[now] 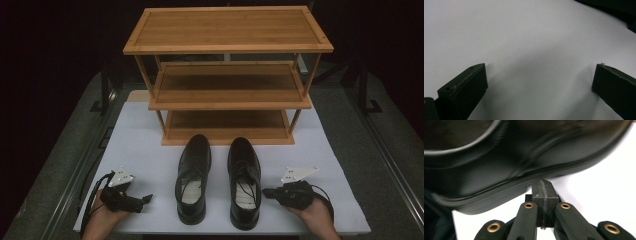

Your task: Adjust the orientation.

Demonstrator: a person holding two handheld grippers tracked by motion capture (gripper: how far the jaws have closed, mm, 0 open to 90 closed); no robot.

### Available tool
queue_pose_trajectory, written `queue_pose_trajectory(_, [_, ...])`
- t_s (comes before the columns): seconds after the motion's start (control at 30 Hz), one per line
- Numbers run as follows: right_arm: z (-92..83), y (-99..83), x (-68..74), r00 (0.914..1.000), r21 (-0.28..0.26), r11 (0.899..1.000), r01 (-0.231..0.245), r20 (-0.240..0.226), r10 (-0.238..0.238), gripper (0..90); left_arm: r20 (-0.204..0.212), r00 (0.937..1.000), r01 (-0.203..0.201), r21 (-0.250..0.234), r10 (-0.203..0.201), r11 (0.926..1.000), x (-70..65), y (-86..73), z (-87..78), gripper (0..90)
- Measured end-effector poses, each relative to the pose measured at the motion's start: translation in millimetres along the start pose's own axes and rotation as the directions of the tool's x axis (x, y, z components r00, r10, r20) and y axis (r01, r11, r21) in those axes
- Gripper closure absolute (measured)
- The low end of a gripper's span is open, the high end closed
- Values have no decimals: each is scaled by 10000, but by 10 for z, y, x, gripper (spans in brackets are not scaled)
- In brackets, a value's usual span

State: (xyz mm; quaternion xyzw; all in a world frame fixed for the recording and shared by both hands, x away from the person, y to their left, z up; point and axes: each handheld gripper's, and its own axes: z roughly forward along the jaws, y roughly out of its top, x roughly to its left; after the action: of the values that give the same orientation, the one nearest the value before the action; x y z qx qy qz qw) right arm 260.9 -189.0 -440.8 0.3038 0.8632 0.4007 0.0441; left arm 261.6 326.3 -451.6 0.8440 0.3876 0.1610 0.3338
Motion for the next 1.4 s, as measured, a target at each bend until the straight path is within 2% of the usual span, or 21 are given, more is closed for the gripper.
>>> queue_pose_trajectory(0.17, [64,52,-88,9999,97,9999,-105,30,105,898,-6,10000,10,-3,-10,10000,-1,0,0,0])
queue_pose_trajectory(0.37, [142,62,-62,9999,389,9992,127,-11,-127,898,-8,10000,-3,1,3,10000,-1,-1,-1,0])
queue_pose_trajectory(0.63, [159,79,-67,9999,410,9992,3,-100,1,898,-8,10000,-4,4,4,10000,-1,-1,-2,0])
queue_pose_trajectory(0.9, [245,172,-42,9999,522,9985,157,-44,-155,898,-9,10000,-3,-2,3,10000,-1,-2,-2,0])
queue_pose_trajectory(1.4, [442,356,-8,9983,631,9967,509,-321,-490,898,-11,10000,-2,-10,2,10000,-1,-2,-1,0])
